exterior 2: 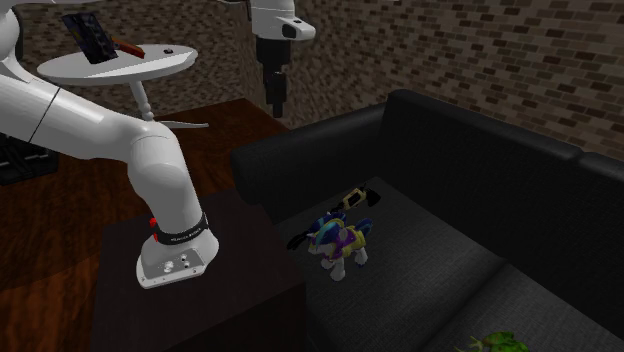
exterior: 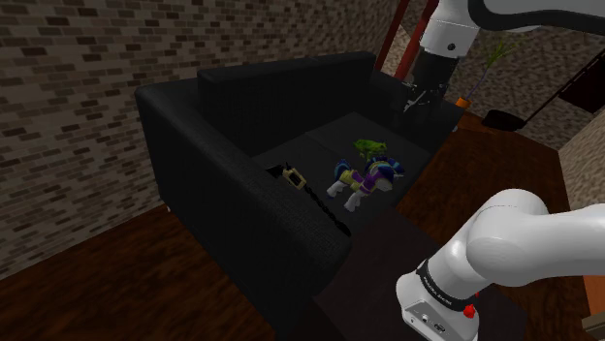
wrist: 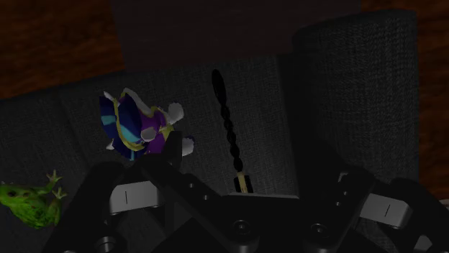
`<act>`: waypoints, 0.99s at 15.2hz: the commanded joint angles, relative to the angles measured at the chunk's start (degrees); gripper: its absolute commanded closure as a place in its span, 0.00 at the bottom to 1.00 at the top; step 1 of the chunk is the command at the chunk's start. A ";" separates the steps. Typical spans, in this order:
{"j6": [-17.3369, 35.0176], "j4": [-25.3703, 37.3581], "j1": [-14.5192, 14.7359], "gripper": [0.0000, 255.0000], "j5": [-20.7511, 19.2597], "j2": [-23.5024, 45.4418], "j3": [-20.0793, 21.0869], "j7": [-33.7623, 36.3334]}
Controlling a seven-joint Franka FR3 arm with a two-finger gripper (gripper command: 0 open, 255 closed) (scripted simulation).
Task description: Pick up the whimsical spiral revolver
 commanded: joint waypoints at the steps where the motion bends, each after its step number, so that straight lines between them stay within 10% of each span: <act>1: 0.00 0.00 0.00 0.00 0.00 0.00 0.00 0.00; 15: 37.76 -19.91 1.63 0.00 0.04 10.71 -8.89 -10.44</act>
